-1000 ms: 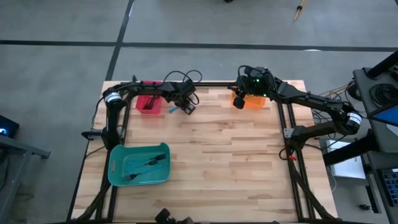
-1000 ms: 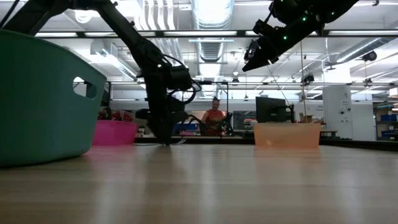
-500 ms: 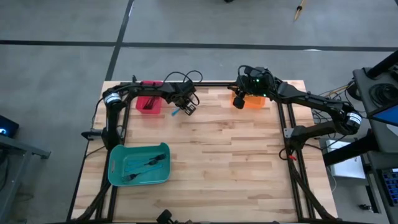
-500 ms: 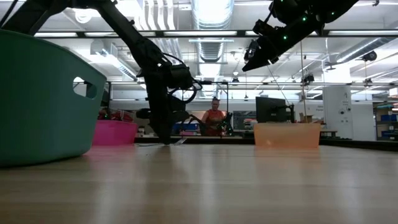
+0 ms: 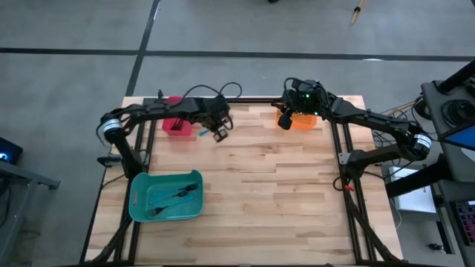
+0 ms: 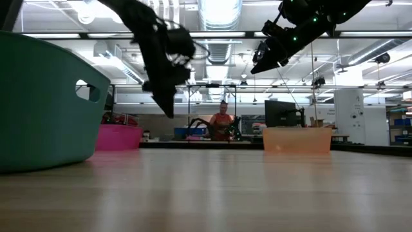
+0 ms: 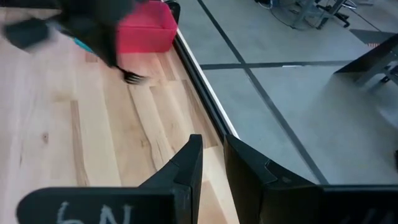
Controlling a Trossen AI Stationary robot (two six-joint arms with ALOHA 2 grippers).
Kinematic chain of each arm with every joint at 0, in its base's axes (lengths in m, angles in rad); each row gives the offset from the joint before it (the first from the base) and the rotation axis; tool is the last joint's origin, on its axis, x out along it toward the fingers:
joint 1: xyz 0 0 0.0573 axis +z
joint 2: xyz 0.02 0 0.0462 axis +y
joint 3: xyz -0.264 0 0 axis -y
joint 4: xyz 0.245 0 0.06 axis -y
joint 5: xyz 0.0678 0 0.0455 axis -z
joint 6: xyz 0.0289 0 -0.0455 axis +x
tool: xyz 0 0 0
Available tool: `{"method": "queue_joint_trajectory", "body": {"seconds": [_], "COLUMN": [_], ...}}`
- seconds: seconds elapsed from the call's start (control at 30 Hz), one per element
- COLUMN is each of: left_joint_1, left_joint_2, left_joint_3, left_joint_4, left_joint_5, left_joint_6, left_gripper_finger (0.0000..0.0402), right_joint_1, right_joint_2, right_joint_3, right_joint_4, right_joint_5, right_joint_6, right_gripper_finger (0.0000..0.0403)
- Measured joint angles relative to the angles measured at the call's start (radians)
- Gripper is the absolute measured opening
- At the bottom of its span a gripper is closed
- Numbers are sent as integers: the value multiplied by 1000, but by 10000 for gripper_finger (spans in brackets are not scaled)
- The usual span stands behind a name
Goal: Sort silverware by color (type)
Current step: Put the blue fork into the green bin
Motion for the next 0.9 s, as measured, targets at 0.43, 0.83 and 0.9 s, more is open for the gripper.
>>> {"method": "queue_joint_trajectory", "body": {"seconds": [0.43,0.83,0.9], "left_joint_1": [-318,-753,-802], "left_joint_2": [-400,-557,-553], "left_joint_3": [1,-189,-189], "left_joint_4": [-552,-567,-568], "left_joint_5": [58,103,103], "left_joint_6": [97,-339,-374], "left_gripper_finger": [0,0,0], "right_joint_1": [0,0,0], "right_joint_2": [0,0,0], "right_joint_3": [0,0,1], "right_joint_4": [5,28,33], "right_joint_5": [0,0,0], "right_joint_6": [55,79,84], "right_gripper_finger": [56,56,56]}}
